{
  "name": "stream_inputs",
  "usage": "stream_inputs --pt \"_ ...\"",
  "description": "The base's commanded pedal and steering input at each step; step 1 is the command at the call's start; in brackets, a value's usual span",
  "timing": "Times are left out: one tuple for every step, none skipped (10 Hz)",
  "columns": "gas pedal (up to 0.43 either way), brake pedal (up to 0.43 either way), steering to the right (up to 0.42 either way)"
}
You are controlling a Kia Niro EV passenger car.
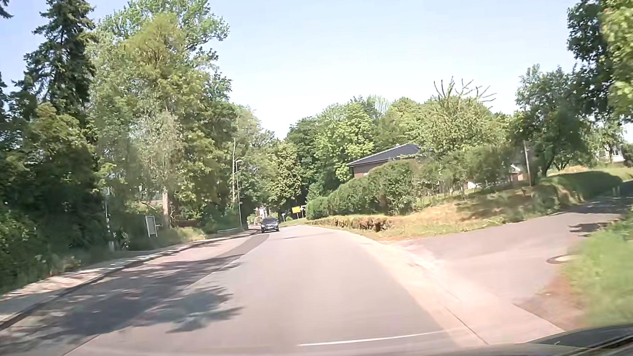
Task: Follow the waypoints while adhering to traffic rules and regulations
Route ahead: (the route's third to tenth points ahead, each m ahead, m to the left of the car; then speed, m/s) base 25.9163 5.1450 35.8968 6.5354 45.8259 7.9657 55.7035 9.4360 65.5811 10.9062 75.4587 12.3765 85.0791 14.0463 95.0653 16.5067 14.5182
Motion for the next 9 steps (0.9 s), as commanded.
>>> stream_inputs --pt "0.157 0.0 -0.019" --pt "0.157 0.0 -0.019" --pt "0.157 0.0 -0.018" --pt "0.157 0.0 -0.017" --pt "0.15 0.0 -0.016" --pt "0.15 0.0 -0.019" --pt "0.15 0.0 -0.023" --pt "0.138 0.0 -0.026" --pt "0.138 0.0 -0.027"
